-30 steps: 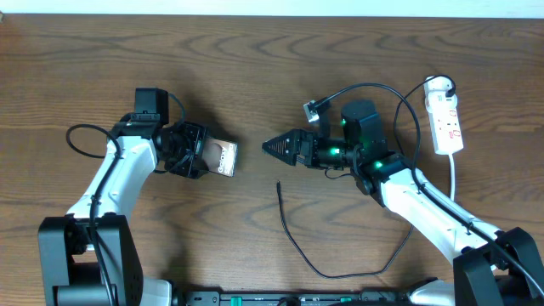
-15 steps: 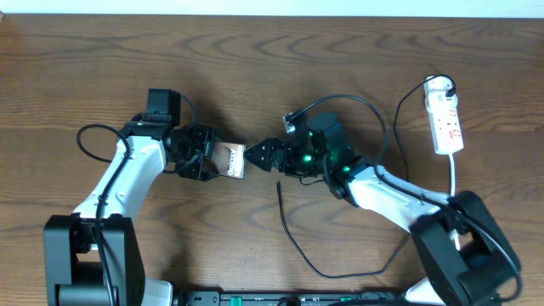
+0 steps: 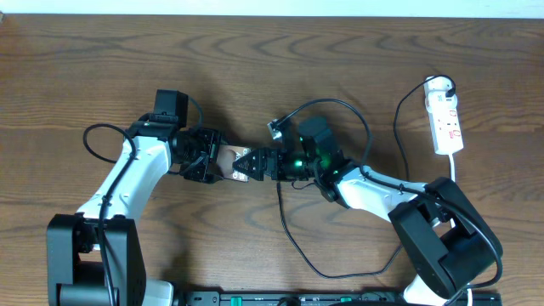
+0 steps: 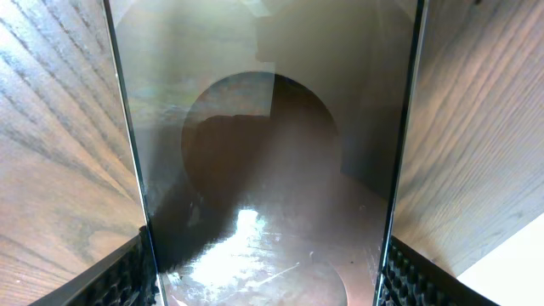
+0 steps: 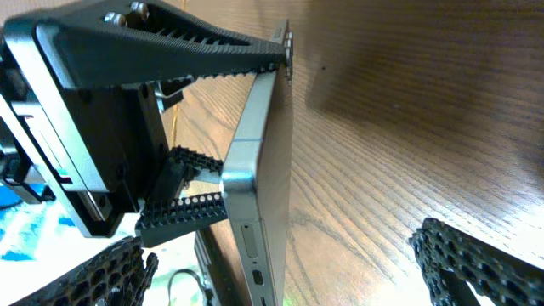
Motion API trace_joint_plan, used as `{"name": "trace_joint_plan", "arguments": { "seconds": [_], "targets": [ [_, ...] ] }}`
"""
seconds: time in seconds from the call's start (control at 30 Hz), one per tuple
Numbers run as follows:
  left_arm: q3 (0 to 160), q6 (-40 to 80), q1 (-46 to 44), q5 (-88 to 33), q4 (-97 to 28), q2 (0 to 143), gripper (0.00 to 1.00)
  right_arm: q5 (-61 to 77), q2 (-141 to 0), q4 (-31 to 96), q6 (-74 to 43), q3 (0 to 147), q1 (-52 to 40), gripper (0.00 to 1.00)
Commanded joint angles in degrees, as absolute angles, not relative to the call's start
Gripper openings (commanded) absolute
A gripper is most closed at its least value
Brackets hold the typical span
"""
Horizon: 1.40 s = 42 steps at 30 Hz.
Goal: Plug charger to phone and switch on socket
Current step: 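Move the right gripper's connector toward the phone's bottom port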
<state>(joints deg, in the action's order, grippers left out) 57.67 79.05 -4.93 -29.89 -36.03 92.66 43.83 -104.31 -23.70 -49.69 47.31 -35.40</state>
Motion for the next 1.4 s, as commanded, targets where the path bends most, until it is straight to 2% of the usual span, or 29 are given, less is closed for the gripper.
{"name": "trace_joint_plan", "arguments": {
  "seconds": [0.0,0.2,0.3,0.77,1.03,1.37],
  "targets": [
    [58.0,79.9,-5.0,-31.0,-37.3,91.2,0.08,43.4,-104.7,-23.8,-47.5,47.9,-36.8,0.99],
    [58.0,81.1,-6.0,-31.0,-38.8,91.2,0.07,40.4,-104.7,-23.8,-47.5,47.9,-38.2,0.99],
    [58.0,82.6,-7.1,-31.0,-38.8,91.2,0.07,39.0,-104.7,-23.8,-48.9,47.9,-38.7,0.92],
    [58.0,83.1,-8.5,-33.0,-38.8,91.2,0.07,33.5,-104.7,-23.4,-54.9,47.9,-41.1,0.78],
    [58.0,83.1,-9.1,-34.1,-38.8,91.2,0.08,32.7,-104.7,-23.5,-55.3,47.9,-42.0,0.62],
    [58.0,83.1,-12.3,-34.1,-38.7,91.2,0.07,32.2,-104.7,-23.4,-55.7,47.9,-42.0,0.54]
  ]
}}
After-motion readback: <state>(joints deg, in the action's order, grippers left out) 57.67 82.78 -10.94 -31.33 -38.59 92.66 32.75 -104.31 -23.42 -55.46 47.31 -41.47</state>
